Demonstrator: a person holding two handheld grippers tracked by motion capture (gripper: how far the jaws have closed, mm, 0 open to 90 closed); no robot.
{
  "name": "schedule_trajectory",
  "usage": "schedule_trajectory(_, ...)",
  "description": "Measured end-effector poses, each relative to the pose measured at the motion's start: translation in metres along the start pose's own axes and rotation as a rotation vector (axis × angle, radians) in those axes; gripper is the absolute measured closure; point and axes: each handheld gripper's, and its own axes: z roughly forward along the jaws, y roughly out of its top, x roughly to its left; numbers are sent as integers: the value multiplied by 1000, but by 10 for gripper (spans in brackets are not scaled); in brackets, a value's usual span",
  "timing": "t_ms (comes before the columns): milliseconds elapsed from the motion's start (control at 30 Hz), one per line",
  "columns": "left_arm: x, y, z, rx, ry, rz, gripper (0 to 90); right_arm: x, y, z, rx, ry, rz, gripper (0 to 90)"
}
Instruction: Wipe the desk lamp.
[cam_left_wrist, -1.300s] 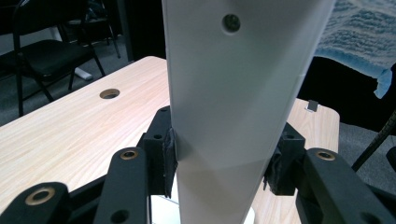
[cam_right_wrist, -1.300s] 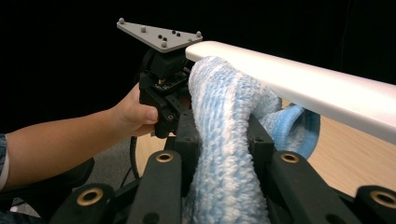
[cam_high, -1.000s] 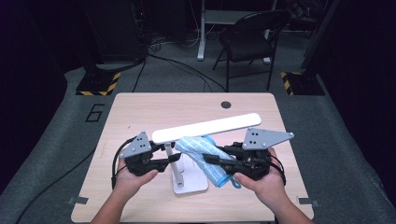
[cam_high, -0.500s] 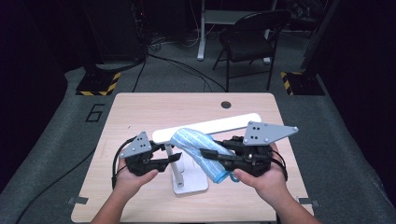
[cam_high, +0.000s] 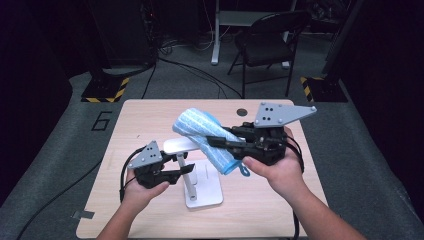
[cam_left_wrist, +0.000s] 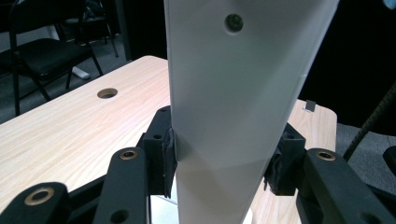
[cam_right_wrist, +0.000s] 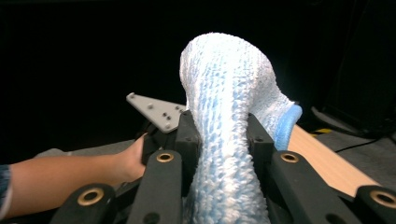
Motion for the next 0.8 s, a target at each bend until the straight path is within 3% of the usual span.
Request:
schedule_trajectory(300, 0, -2, 1, -18, 1, -2, 529, -11, 4, 15, 22, -15, -3, 727)
schedule_trajectory(400, 0, -3, 0, -25, -7, -17, 525, -16, -3, 21, 36, -14, 9, 725)
schedule_trajectory(567, 0, -8, 2, -1, -14, 7, 510, -16, -11, 26, 59, -28, 4, 724)
schedule_trajectory(800, 0, -12, 4, -22, -7, 15, 520, -16, -18, 32, 87, -35, 3, 723)
